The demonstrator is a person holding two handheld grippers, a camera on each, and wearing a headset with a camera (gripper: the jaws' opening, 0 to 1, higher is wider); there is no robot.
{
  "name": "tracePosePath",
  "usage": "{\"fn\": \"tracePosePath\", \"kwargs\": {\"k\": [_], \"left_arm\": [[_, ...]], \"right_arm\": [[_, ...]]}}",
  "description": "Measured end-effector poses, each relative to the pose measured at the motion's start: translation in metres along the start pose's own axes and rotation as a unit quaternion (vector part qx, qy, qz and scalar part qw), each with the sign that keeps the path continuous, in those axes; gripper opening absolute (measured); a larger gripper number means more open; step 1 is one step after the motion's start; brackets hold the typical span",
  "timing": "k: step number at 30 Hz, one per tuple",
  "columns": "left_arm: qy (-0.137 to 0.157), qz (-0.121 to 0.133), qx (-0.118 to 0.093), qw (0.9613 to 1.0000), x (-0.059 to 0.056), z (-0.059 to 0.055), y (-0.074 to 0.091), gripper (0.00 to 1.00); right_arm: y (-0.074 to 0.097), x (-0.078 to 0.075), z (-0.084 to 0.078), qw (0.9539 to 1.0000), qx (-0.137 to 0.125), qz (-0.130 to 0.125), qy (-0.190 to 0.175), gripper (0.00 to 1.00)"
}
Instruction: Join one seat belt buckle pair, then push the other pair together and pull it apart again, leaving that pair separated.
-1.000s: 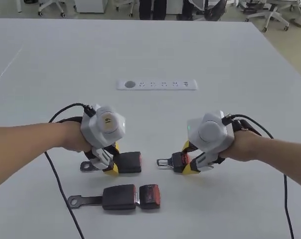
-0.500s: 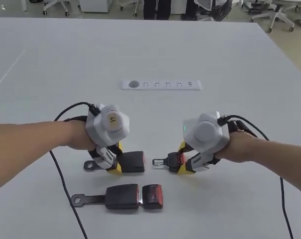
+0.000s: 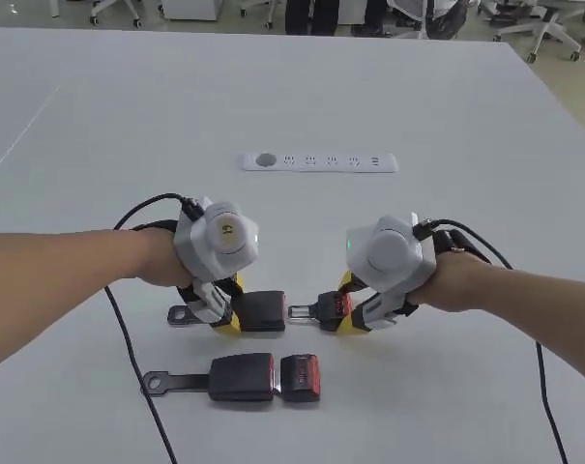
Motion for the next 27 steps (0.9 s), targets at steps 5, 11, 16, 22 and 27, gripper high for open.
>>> {"fn": "tracePosePath", "kwargs": {"k": [5, 11, 16, 22, 27], "left_arm": [[-0.001, 0.000, 0.000, 1.0000, 0.003, -0.003, -0.002, 0.30], [-0.004, -0.001, 0.001, 1.0000, 0.005, -0.005, -0.003, 0.30], [-0.007, 0.000, -0.007, 0.9999, 0.003, -0.006, -0.001, 0.30], [-0.001, 0.004, -0.020, 0.9998, 0.002, -0.007, -0.001, 0.30], [-0.005, 0.003, -0.018, 0.9998, 0.001, -0.005, -0.001, 0.30]], "right_arm": [[-0.005, -0.002, 0.005, 1.0000, -0.004, 0.002, 0.003, 0.31], [-0.011, 0.000, 0.011, 0.9998, -0.004, 0.003, 0.020, 0.30], [-0.015, 0.001, 0.015, 0.9995, -0.001, 0.001, 0.032, 0.30], [-0.012, 0.005, 0.014, 0.9998, -0.009, -0.003, 0.016, 0.30], [-0.011, 0.006, 0.015, 0.9998, -0.011, -0.005, 0.015, 0.29]]}}
Point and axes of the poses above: the centre of the closed fingertips' face, and the gripper's own axes: y roughly backward along the fingers, x roughly to its left, z roughly out of its top, the point moved 10 cm from there along y, roughly backward along the fingers, and after that the axes turned 8 degrees about -x, right-handed, at the moved point
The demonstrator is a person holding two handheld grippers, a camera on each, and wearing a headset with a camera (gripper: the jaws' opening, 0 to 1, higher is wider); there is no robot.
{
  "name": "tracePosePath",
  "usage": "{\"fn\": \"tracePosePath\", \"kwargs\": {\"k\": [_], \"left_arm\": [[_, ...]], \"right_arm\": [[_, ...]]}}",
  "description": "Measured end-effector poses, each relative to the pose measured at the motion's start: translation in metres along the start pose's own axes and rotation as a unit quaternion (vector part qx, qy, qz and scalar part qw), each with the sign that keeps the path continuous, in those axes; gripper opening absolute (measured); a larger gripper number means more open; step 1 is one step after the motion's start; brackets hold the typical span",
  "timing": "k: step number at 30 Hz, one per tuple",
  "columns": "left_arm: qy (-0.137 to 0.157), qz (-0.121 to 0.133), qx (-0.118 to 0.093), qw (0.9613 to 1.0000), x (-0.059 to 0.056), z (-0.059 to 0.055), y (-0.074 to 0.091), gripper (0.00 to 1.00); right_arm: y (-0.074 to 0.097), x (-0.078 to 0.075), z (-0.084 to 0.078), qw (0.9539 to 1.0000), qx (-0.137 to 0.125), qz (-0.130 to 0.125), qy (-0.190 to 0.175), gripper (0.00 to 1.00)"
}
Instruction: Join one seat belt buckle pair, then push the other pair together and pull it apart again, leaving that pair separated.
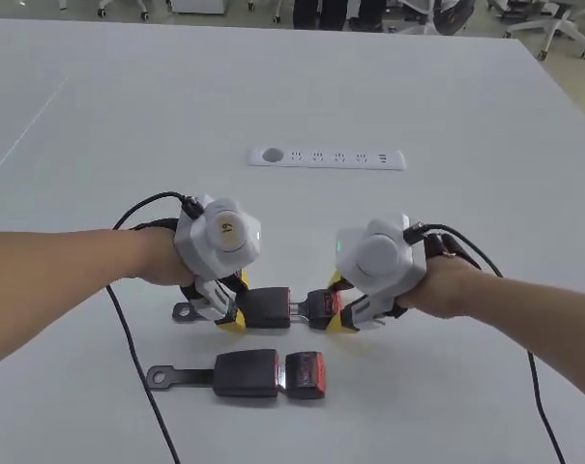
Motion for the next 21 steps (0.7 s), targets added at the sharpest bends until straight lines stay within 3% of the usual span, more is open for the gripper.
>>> {"fn": "tracePosePath", "kwargs": {"k": [4, 8, 21], "left_arm": [[-0.007, 0.000, -0.002, 1.0000, 0.0050, -0.0047, -0.0023, 0.30], [-0.010, -0.002, -0.002, 0.9999, -0.0001, 0.0009, 0.0005, 0.30], [-0.023, -0.006, -0.001, 0.9997, 0.0033, -0.0023, -0.0020, 0.29]], "right_arm": [[-0.0006, 0.0000, -0.0004, 1.0000, -0.002, -0.002, -0.005, 0.29], [-0.0016, 0.0012, -0.0001, 0.9999, -0.003, -0.002, -0.011, 0.29], [-0.0058, 0.0010, 0.0010, 0.9999, -0.004, -0.001, -0.012, 0.27]]}}
Point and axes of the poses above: the centre of the closed fingertips' face, and the gripper's own axes: y roughly backward along the fingers, x roughly to its left, z roughly out of its top, the point moved 10 cm from there along y, roughly backward along the fingers, and after that the axes turned 8 degrees about -x, right-handed, at the moved point
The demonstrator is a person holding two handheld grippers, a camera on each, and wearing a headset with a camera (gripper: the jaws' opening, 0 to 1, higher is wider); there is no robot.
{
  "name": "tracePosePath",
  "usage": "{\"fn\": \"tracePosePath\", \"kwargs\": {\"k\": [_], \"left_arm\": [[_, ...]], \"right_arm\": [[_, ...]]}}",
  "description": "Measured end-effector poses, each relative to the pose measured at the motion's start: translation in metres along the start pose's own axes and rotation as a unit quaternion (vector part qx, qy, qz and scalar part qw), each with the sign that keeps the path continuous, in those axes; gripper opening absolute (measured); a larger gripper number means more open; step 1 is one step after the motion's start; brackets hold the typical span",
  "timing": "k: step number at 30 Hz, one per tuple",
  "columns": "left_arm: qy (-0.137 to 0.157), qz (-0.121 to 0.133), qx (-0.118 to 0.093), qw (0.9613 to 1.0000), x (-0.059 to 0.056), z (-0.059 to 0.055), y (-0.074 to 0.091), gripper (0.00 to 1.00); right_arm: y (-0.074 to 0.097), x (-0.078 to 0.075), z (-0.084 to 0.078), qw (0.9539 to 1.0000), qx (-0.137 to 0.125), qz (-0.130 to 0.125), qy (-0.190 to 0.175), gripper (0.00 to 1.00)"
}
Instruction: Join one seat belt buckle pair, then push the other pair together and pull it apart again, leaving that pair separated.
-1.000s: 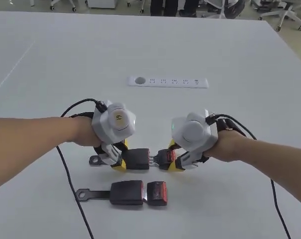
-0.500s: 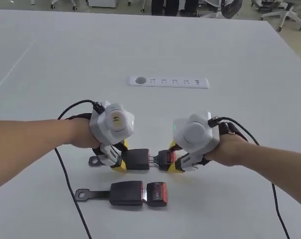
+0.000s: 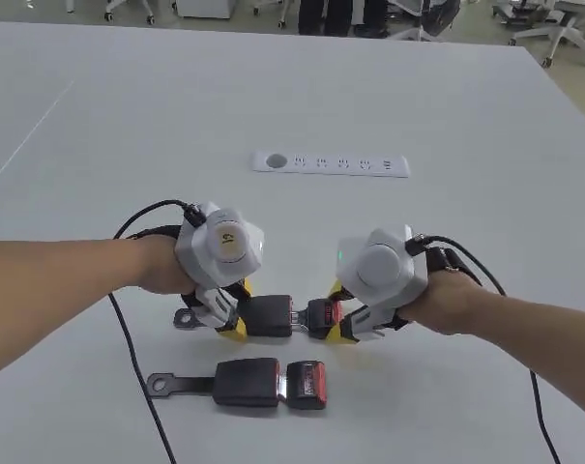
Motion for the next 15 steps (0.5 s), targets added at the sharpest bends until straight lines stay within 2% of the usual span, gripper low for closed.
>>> {"fn": "tracePosePath", "kwargs": {"k": [3, 5, 11, 13, 14, 15], "left_arm": [[-0.002, -0.001, 0.001, 1.0000, 0.001, 0.000, -0.001, 0.29], [-0.004, -0.001, 0.003, 1.0000, -0.004, 0.005, 0.002, 0.29], [-0.007, -0.001, 0.008, 0.9999, -0.003, 0.004, 0.001, 0.29], [-0.015, -0.001, 0.008, 0.9999, 0.002, -0.001, -0.002, 0.29], [-0.019, -0.001, 0.008, 0.9998, -0.005, 0.005, 0.001, 0.29], [-0.021, -0.002, 0.007, 0.9998, -0.007, 0.007, 0.002, 0.29]], "right_arm": [[-0.004, 0.003, 0.004, 0.9999, -0.009, 0.001, -0.004, 0.27], [-0.008, 0.004, 0.009, 0.9999, -0.006, 0.000, -0.010, 0.27], [-0.008, 0.007, 0.011, 0.9999, -0.001, -0.002, -0.014, 0.27], [-0.008, 0.007, 0.011, 1.0000, 0.000, -0.002, -0.010, 0.27], [-0.008, 0.006, 0.011, 1.0000, 0.001, -0.001, -0.009, 0.26], [-0.008, 0.006, 0.012, 1.0000, 0.003, 0.000, -0.004, 0.26]]}}
Point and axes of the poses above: the centre of the closed fingertips' face, and the gripper's own axes: y roughly backward along the fingers, x roughly to its left, z roughly out of its top, the point moved 10 cm from there along y, roughly backward along the fingers, and after that the axes turned 8 degrees about -x, right-handed, at the moved point
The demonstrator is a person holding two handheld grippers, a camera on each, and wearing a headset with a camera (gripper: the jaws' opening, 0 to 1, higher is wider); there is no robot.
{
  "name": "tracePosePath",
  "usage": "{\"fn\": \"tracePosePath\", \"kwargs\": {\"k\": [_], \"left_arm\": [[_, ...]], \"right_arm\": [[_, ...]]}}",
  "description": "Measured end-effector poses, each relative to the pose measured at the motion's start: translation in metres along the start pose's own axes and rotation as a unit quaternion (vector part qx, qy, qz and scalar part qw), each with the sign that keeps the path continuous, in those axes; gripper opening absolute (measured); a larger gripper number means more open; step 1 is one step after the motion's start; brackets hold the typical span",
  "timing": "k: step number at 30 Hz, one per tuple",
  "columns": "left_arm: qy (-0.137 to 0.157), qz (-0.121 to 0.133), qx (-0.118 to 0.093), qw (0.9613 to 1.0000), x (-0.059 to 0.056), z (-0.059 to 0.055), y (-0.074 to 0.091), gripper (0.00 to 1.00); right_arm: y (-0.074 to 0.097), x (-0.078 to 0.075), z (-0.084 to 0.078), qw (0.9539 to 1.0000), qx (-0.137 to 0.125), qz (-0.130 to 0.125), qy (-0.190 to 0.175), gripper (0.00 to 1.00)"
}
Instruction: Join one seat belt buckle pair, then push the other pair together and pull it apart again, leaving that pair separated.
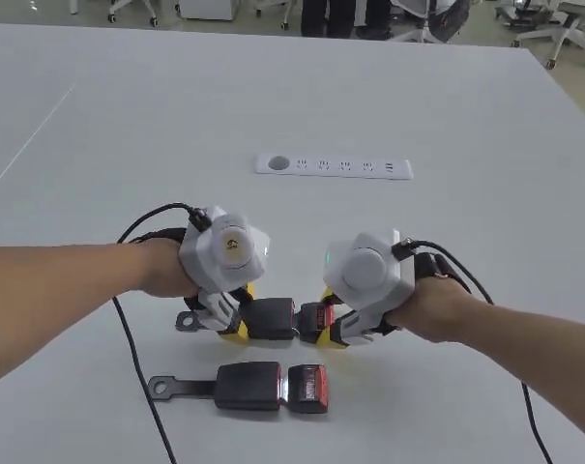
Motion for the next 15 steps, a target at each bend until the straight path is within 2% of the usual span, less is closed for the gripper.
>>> {"fn": "tracePosePath", "kwargs": {"k": [1, 2, 6, 8, 14, 15], "left_arm": [[0.000, 0.000, 0.000, 1.0000, 0.0057, -0.0059, -0.0028, 0.29], [-0.005, -0.001, 0.003, 1.0000, 0.0071, -0.0070, -0.0039, 0.29], [-0.014, -0.006, 0.009, 0.9998, 0.0009, 0.0022, -0.0009, 0.28], [-0.014, -0.006, 0.008, 0.9999, 0.0058, -0.0038, -0.0046, 0.28], [-0.008, 0.000, 0.001, 1.0000, 0.0017, -0.0015, -0.0016, 0.29], [-0.009, 0.000, 0.002, 1.0000, 0.0052, -0.0048, -0.0034, 0.29]], "right_arm": [[0.0000, -0.0001, 0.0000, 1.0000, 0.000, 0.000, 0.000, 0.26], [0.0001, -0.0008, 0.0003, 1.0000, 0.002, 0.001, 0.001, 0.26], [-0.0001, -0.0024, 0.0006, 1.0000, 0.004, 0.005, 0.004, 0.26], [-0.0005, -0.0027, 0.0005, 0.9999, 0.006, 0.006, 0.005, 0.26], [-0.0008, -0.0009, 0.0007, 0.9999, 0.008, 0.006, 0.003, 0.26], [-0.0008, -0.0007, 0.0007, 0.9999, 0.008, 0.005, 0.003, 0.26]]}}
Point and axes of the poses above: the centre of the closed fingertips' face, and the gripper's own axes: y roughly backward along the fingers, x roughly to its left, z roughly out of its top, the point moved 10 cm from there along y, roughly backward along the fingers, and after that the axes turned 8 degrees about -x, right-handed, at the moved point
